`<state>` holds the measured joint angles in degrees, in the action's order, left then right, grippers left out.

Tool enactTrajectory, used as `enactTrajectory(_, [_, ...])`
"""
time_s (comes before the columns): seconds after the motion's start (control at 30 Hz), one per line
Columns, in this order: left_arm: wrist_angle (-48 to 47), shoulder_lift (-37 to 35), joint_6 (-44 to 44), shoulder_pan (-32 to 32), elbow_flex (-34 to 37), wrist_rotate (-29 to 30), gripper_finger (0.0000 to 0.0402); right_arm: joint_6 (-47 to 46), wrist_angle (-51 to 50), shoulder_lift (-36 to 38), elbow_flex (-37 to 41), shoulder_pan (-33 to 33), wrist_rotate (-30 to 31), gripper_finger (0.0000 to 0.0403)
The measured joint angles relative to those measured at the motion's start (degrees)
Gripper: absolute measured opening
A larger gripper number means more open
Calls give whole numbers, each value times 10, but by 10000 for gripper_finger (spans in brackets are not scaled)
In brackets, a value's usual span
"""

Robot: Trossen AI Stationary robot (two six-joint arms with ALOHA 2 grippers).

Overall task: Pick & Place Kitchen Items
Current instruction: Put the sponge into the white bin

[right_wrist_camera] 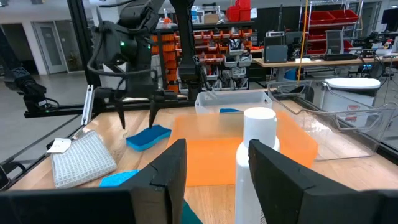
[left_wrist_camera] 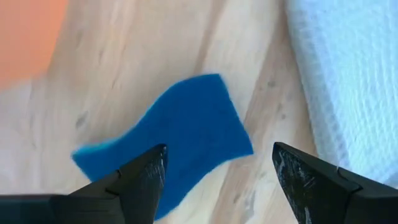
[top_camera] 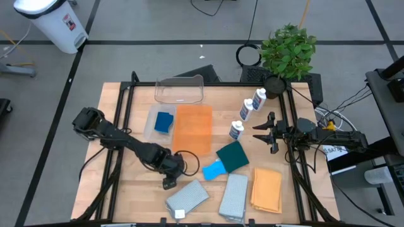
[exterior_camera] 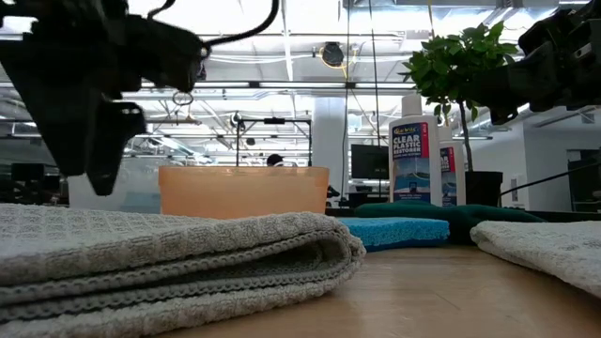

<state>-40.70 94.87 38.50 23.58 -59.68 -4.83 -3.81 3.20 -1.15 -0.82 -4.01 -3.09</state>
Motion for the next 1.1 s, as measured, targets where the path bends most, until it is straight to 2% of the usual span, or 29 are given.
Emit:
enactTrajectory(0.13, [-7,0,-128,8,0,5,294,0,0,0,0,0,0,146])
enactTrajectory(0.27, [1,0,-225,23,2,44,294,0,0,0,0,0,0,146])
enactTrajectory(0.37, [0,0,-239,34,4,51,294,0,0,0,0,0,0,146])
enactTrajectory(0.5, [3,0,-241,37,4,23,294,0,0,0,0,0,0,146])
enactTrajectory(0.83, [2,19,-237,35,4,34,294,0,0,0,0,0,0,146])
enactTrajectory(1.1, [-15,48,-330,36,5,79,294,0,0,0,0,0,0,146])
